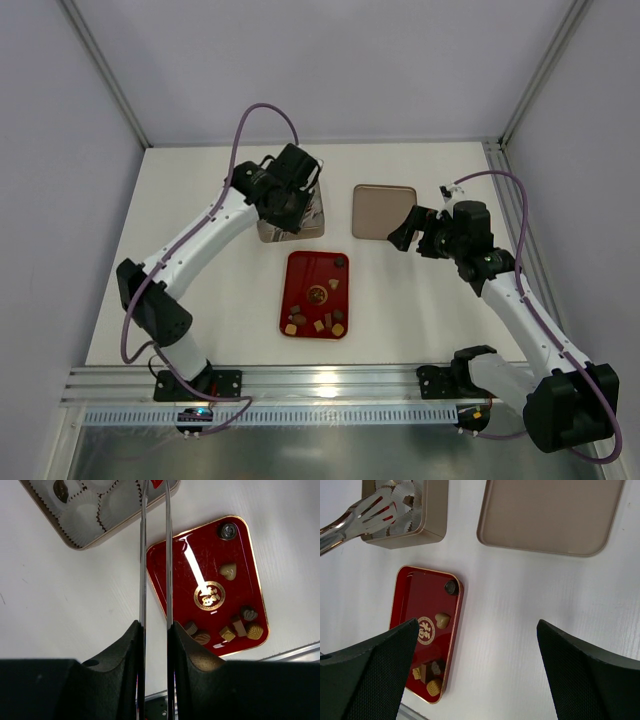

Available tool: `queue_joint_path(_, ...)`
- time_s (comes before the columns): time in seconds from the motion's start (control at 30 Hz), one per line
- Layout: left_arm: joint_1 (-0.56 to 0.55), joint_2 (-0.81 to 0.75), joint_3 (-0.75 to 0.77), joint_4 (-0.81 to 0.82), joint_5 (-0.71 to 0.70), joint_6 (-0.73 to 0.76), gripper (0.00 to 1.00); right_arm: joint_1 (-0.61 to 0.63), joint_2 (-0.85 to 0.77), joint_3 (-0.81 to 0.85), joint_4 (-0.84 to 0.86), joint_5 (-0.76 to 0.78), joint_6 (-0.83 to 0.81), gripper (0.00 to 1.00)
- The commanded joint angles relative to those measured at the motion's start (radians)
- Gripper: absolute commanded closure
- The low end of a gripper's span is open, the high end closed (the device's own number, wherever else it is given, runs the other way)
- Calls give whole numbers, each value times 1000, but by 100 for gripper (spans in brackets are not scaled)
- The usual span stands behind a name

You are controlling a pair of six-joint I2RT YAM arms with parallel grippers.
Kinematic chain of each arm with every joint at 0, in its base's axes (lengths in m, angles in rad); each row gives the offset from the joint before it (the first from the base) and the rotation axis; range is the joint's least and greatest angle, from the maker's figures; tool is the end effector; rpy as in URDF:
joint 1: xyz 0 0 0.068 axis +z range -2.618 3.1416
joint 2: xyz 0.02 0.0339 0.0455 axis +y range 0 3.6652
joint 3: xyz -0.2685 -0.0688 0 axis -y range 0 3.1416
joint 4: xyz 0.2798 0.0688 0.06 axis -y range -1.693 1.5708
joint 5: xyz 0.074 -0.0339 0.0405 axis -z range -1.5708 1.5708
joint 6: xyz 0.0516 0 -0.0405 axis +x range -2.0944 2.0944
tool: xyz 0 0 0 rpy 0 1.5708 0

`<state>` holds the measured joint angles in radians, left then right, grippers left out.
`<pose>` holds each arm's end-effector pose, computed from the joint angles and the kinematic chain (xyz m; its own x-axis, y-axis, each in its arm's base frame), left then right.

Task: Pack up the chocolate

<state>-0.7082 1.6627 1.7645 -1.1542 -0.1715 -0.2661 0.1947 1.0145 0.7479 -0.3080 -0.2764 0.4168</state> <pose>0.2934 -0.2397 0.3606 -0.7882 0.3339 -0.5170 0.3829 0.9237 0.0127 0.2599 0.0656 0.2585 -0.6539 0.2680 -0.7075 -0.1598 0.8651 0.4754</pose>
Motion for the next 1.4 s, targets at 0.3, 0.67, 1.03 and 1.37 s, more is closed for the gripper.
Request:
queue_joint_path(0.3, 59, 144, 93, 57, 50, 56, 79, 8, -7, 21, 27, -4, -10, 0)
queue_joint_path(0.67, 69, 161, 36, 77, 58, 61, 79, 6, -4, 21, 27, -6, -12, 0)
queue_joint_path(1.03, 69, 157, 27, 67, 53, 62, 77, 8, -4, 19, 27, -6, -13, 0)
queue_joint_path(1.37, 69, 144, 6, 65, 52, 61, 74, 8, -5, 18, 29, -4, -10, 0)
